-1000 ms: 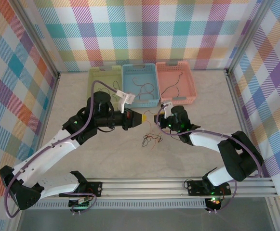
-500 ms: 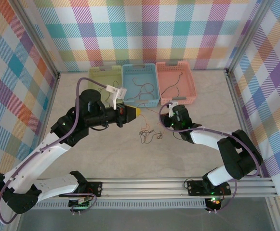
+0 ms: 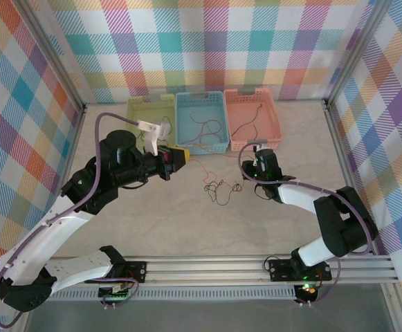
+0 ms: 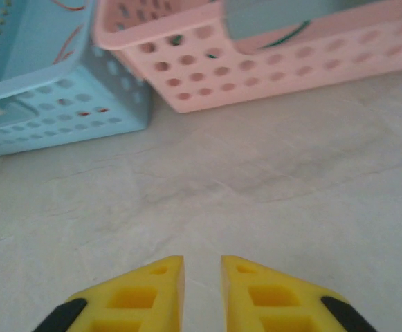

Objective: Untangle the cables

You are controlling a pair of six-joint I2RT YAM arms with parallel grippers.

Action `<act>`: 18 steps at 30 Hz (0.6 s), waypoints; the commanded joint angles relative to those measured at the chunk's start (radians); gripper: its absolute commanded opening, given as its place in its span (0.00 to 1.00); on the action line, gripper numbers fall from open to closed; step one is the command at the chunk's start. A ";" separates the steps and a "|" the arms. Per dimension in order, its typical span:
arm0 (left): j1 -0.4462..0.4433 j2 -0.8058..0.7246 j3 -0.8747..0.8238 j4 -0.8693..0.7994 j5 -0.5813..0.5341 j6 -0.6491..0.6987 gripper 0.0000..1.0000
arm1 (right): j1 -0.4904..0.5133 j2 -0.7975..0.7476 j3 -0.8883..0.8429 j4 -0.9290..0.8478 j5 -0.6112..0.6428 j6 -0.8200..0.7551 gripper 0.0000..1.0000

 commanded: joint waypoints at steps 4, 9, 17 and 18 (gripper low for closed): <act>0.009 -0.034 0.060 -0.052 -0.136 0.044 0.00 | -0.043 0.010 -0.001 -0.077 0.065 0.125 0.28; 0.021 -0.049 0.089 -0.085 -0.169 0.067 0.00 | -0.067 0.008 -0.004 -0.115 0.089 0.168 0.27; 0.050 -0.047 0.098 -0.107 -0.205 0.074 0.00 | -0.108 -0.003 -0.013 -0.182 0.149 0.272 0.34; 0.056 -0.049 0.099 -0.104 -0.208 0.075 0.00 | -0.117 -0.004 -0.018 -0.185 0.150 0.283 0.34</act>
